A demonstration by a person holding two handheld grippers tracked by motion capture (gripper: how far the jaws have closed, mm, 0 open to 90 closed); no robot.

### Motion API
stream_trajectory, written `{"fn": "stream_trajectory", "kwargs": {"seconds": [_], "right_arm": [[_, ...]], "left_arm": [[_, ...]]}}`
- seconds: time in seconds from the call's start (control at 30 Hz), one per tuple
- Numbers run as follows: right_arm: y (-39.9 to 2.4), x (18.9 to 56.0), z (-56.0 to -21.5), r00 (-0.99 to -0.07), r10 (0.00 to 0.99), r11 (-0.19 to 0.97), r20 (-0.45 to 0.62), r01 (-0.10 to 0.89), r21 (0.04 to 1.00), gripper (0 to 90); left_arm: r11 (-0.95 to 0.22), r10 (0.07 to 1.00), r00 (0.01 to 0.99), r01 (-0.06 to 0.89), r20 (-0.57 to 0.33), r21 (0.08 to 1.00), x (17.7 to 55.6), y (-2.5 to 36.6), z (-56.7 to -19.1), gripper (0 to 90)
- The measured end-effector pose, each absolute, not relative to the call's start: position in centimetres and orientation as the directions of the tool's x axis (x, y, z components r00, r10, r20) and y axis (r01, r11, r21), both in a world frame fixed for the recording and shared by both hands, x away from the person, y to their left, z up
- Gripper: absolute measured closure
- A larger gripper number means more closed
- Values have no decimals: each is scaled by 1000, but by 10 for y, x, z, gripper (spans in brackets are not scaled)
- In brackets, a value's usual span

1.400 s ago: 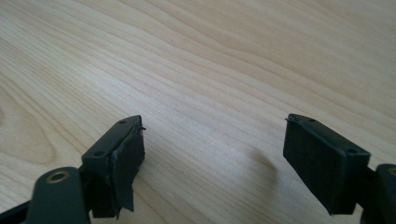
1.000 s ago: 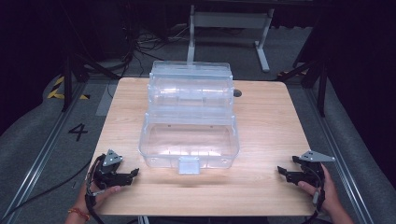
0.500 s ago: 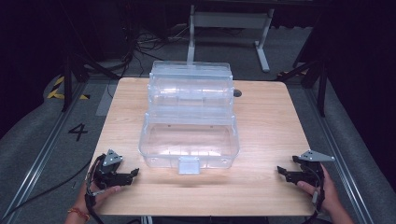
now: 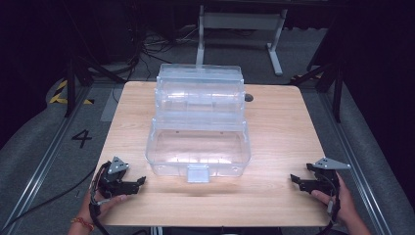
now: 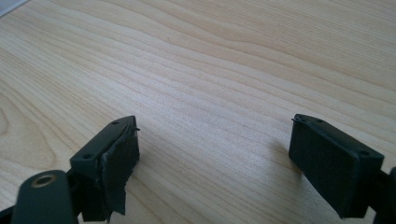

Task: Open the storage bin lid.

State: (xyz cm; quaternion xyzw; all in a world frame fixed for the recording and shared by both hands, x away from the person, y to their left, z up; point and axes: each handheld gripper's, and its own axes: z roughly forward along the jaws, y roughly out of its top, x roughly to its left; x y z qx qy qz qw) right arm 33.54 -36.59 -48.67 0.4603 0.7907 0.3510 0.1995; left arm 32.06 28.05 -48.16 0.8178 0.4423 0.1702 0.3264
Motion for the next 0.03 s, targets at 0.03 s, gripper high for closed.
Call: {"fn": "stream_trajectory", "kwargs": {"seconds": [0.03], "right_arm": [[-366,335,-487,-497,868,330,8,588,739,162]], "left_arm": [[-394,834,552,611,-12,686,321,281,-482,156]]}}
